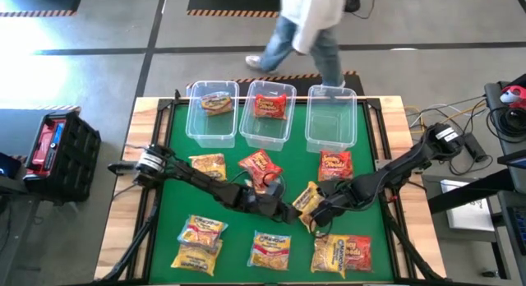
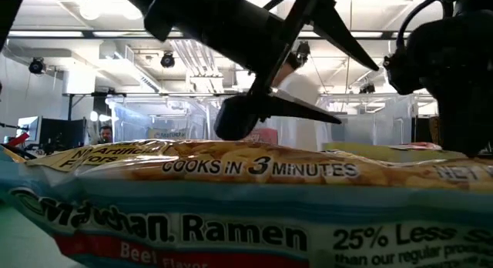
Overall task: Sort Maruchan noodles
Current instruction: Put the top right yellow noodle pack into the top right transparent bin
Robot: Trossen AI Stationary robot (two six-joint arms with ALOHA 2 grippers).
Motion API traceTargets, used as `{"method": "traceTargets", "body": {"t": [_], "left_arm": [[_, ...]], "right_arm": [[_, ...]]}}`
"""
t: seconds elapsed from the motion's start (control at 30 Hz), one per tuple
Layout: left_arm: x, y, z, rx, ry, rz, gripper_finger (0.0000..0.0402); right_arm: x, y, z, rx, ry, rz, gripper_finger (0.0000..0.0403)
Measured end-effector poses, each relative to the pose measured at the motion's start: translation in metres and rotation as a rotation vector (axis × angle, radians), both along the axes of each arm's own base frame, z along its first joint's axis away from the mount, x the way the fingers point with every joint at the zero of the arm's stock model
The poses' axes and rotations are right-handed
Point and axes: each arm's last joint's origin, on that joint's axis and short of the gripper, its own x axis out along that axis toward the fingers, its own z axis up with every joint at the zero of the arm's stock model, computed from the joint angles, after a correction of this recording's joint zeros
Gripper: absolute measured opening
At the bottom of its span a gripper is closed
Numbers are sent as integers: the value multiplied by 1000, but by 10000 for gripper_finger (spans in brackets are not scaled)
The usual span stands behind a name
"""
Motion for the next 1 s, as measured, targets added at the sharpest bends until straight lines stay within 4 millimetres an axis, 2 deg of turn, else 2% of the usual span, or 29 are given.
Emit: {"method": "traceTargets", "body": {"t": [0.33, 0.7, 1.0], "left_arm": [[1, 3, 3, 42, 110, 10, 256], [-2, 21, -9, 30, 184, 28, 256], [-3, 40, -17, 50, 195, 118, 256]], "right_arm": [[7, -8, -1, -134, -98, -135, 139], [12, -13, 0, -129, -146, -258, 139], [13, -13, 0, -106, -164, -301, 139]]}}
